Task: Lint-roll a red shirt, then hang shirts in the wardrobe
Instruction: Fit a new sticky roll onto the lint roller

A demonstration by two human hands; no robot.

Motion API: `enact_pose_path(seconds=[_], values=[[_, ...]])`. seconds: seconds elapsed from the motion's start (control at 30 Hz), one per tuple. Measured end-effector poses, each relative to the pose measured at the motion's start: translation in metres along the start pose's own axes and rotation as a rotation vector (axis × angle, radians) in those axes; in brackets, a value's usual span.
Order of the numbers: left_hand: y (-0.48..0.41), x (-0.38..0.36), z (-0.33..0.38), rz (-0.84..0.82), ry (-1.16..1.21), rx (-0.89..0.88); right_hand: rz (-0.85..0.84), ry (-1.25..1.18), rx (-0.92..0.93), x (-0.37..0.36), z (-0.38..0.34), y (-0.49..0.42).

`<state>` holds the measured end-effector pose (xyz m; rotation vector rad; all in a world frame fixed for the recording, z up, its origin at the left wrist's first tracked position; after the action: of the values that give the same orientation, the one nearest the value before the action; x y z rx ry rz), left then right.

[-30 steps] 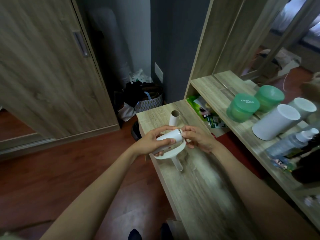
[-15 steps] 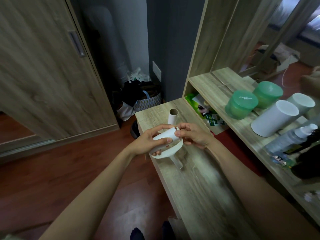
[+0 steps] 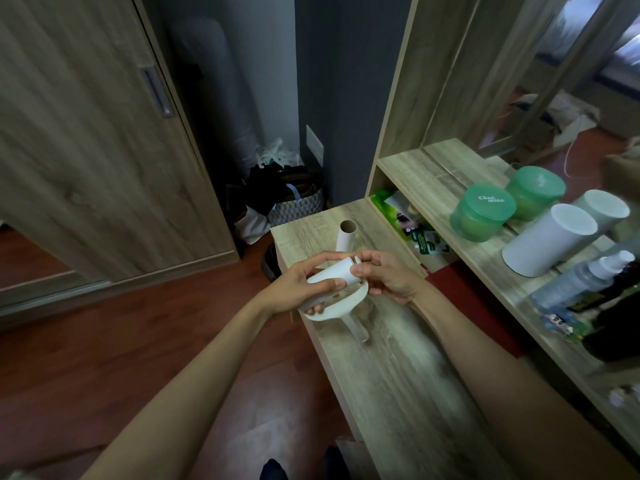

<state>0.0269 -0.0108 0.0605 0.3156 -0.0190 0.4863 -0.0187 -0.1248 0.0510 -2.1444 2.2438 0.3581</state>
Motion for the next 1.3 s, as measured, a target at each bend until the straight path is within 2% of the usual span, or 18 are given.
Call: enact_pose_path(seconds=[0.6,0.8,1.03,1.3], values=[[-0.002,-0.006,0.002,0.022,0.024,0.004,0.069,0.030,0.018,0.006,-0.002,0.001],[-0.001,-0.004,-0.015,0.023,0.110,0.054,0.077,0.138,-0.017,0.012,0.000,0.004],[-0.003,-0.003,-0.034,0.037,0.242,0.128,0.093,0.215,0.036,0.010,-0.008,0.009],[-0.009,-0.006,-0.033,0.012,0.299,0.116,0.104,0.284,0.048,0.007,-0.015,0.009]])
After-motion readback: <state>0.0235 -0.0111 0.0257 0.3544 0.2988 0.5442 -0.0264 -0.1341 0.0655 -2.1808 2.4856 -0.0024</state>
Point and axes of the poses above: each hand's wrist, its own y-axis away from the middle knuckle, its own x-axis out of the back of the hand, z = x × y, the point moved 9 cm from there along -y, towards the middle knuckle, and after that the axes turned 7 degrees about x, right-handed, at the moved point
